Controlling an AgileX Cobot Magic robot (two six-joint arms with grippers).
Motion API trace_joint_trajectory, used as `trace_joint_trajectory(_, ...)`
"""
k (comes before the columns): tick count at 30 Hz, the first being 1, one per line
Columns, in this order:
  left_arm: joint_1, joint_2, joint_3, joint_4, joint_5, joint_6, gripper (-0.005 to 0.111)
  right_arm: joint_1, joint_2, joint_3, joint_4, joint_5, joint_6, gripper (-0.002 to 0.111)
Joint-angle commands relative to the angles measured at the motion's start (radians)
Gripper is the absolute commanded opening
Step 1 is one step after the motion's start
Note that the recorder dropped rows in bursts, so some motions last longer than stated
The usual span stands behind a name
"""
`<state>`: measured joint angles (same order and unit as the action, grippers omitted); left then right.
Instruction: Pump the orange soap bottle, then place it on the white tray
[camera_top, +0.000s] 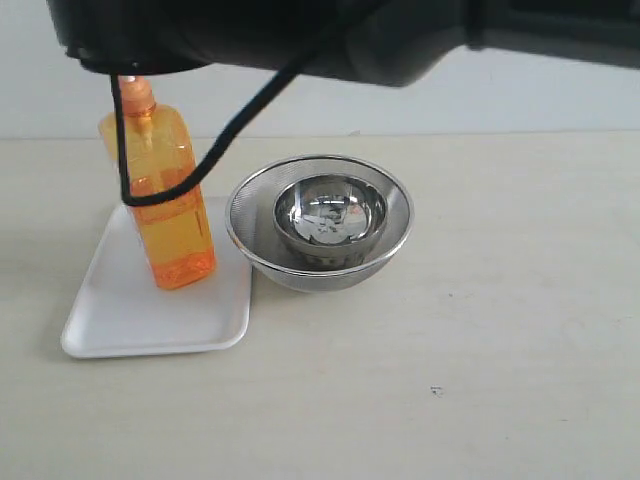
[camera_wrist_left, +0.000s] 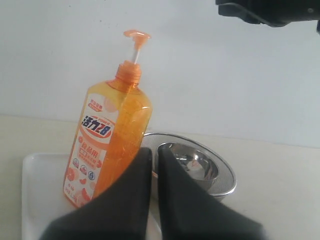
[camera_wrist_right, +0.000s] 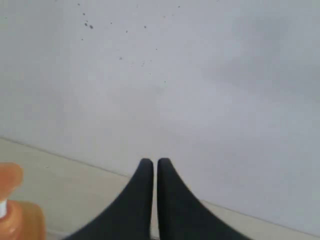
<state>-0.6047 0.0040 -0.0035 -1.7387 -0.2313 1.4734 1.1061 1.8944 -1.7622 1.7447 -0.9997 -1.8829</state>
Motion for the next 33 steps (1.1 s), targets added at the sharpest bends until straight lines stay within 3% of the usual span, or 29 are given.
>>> trace_joint_trajectory(1,-0.004,-0.004,0.003,-0.006,0.004,-0.008,0.005,0.003,-0.077,0.144,0.000,0.025,0.028,0.000)
trace_joint_trajectory(4,-0.004,-0.004,0.003,-0.006,0.004,-0.008,0.005,0.003,-0.137,0.283,0.000,0.111,0.097,0.000)
trace_joint_trajectory(10,-0.004,-0.004,0.003,-0.006,0.059,-0.049,0.005,0.003,-0.249,0.543,0.000,0.094,0.190,0.000)
trace_joint_trajectory(13,-0.004,-0.004,0.003,-0.006,0.105,-0.195,0.005,0.003,-0.333,0.685,-0.080,0.161,0.309,0.000)
trace_joint_trajectory(23,-0.004,-0.004,0.003,-0.006,0.168,-0.199,0.005,0.003,-0.667,1.154,-0.372,0.201,0.710,0.000)
trace_joint_trajectory(28,-0.004,-0.004,0.002,-0.006,0.170,-0.199,0.005,0.003,-0.727,1.269,-0.372,0.201,0.759,0.000)
trace_joint_trajectory(33,-0.004,0.009,-0.120,0.003,0.153,-0.199,0.005,0.003,-0.727,1.300,-0.374,0.199,0.765,0.000)
